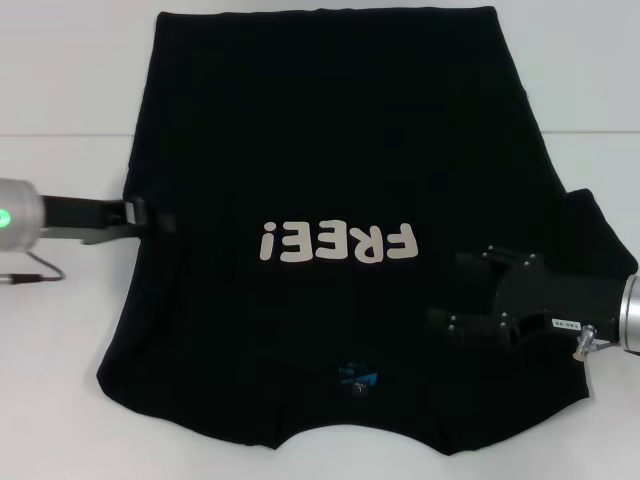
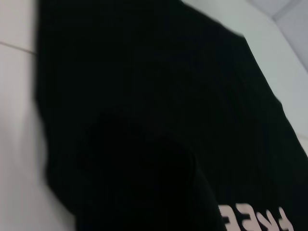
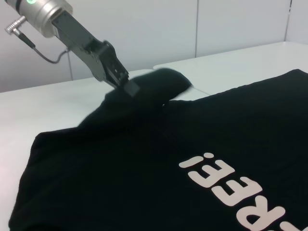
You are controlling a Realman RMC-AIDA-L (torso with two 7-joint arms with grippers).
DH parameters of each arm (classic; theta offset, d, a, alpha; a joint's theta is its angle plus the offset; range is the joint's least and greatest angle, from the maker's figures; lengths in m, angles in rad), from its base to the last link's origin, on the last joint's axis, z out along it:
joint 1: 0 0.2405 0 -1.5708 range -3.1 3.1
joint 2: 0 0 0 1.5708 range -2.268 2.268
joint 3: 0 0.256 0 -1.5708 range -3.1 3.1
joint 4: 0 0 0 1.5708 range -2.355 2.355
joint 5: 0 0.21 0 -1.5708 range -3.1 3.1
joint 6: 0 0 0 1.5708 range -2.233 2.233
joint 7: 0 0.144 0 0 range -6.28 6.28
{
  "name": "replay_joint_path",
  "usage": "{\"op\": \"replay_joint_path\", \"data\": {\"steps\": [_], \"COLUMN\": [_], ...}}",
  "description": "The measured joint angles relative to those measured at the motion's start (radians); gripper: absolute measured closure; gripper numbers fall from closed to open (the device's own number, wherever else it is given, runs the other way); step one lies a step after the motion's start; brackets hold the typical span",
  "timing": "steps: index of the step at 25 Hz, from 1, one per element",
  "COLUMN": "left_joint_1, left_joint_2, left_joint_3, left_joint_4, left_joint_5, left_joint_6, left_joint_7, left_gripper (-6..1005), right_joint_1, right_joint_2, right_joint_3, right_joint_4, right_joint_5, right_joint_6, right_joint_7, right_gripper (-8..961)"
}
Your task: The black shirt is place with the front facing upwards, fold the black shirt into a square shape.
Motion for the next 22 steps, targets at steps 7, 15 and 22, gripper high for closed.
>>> {"op": "replay_joint_path", "data": {"steps": [7, 15, 22], "left_joint_1": [-0.002, 0.093, 0.19], "left_joint_2": [-0.028, -0.061, -0.094], "left_joint_3": [0.037, -0.011, 0.023], "left_joint_4": [-0.001, -0.014, -0.015], "left_joint_5": [-0.038, -0.368, -0.389], "left_joint_6": [0.004, 0.286, 0.394], "left_joint_7": [-0.021, 0.527, 0.886], "left_gripper": [889, 740, 544], "right_joint_1": [-0.003, -0.011, -0.011], "right_joint_2": [0.0, -0.006, -0.082], "right_joint_3": [0.0, 0.035, 0.064], "right_joint_4": [0.01, -0.004, -0.124], "right_joint_5": [0.0, 0.006, -0.046], "right_joint_6": [0.0, -0.013, -0.041], "right_joint_7": [0.0, 0.106, 0.668], "right_gripper": [131, 136, 141]}}
